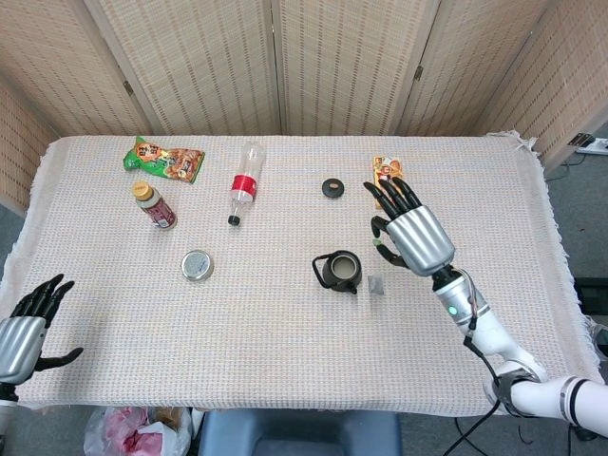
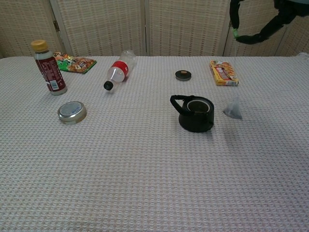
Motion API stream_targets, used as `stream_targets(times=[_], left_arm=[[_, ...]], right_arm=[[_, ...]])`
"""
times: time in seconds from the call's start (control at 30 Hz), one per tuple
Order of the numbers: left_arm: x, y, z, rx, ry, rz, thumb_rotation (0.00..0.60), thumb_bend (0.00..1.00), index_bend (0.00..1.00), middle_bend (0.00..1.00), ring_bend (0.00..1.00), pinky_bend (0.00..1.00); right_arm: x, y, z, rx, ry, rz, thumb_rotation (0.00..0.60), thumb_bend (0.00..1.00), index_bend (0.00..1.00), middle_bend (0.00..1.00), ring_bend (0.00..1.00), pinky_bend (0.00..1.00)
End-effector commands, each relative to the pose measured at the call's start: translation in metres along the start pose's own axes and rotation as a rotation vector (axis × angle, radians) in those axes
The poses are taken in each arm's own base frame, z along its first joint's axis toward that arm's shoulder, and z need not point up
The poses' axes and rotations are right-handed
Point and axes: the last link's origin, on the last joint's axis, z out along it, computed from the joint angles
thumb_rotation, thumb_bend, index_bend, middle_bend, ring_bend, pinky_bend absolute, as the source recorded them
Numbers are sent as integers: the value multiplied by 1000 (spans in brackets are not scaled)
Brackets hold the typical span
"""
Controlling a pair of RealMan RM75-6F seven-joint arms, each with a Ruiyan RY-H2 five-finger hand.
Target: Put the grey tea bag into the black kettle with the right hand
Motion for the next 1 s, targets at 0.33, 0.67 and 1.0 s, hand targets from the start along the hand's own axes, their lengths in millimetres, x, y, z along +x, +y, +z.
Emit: stream_targets(times=[0.33,0.67,1.0], left_arm=[[0,-2,1,10,-2,-4,600,189,0,0,0,160],[1,-4,1,18,-2,-7,600,188,0,0,0,159],[1,-3,1,17,-1,-8,600,188,0,0,0,159]], right_arm=[[-4,-7,11,13,2,10,600,226,574,50,0,0],[-13,-9,16,22,-15,-5,600,225,574,52,0,0],[-17,-12,15,36,-26,-18,600,225,574,52,0,0]])
